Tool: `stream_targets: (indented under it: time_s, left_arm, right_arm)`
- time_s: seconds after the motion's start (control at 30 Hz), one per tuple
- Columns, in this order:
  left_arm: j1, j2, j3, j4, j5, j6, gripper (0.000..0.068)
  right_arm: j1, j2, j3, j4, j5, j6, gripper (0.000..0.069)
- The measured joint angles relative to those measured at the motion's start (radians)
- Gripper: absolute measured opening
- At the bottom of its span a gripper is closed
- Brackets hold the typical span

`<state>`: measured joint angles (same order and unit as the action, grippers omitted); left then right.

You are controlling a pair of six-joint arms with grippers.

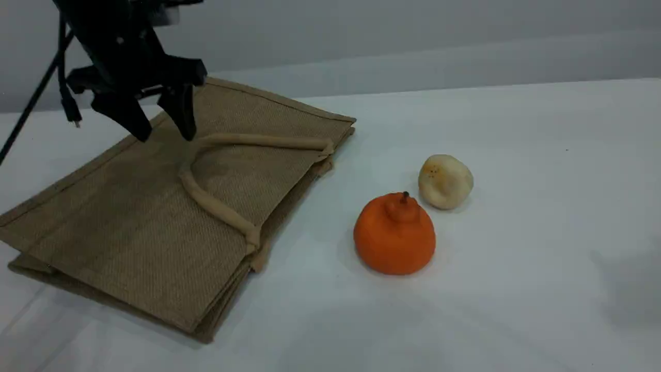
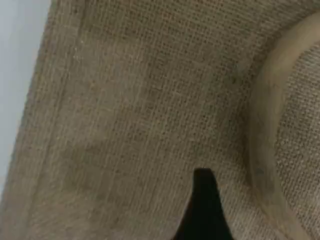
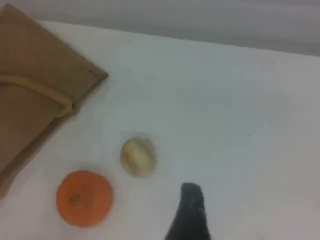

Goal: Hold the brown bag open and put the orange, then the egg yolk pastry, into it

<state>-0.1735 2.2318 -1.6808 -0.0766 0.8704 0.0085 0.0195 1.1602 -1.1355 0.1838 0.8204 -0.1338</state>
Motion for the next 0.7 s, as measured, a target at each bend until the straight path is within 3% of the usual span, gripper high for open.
stream_targets:
  time_s: [0.7]
  left_arm:
    - [-0.001, 0.118, -0.009, -0.007, -0.063, 0.001, 0.0482]
  right_arm:
    - [0.000, 0.000, 0.000, 0.000, 0.000, -0.001, 0.0533]
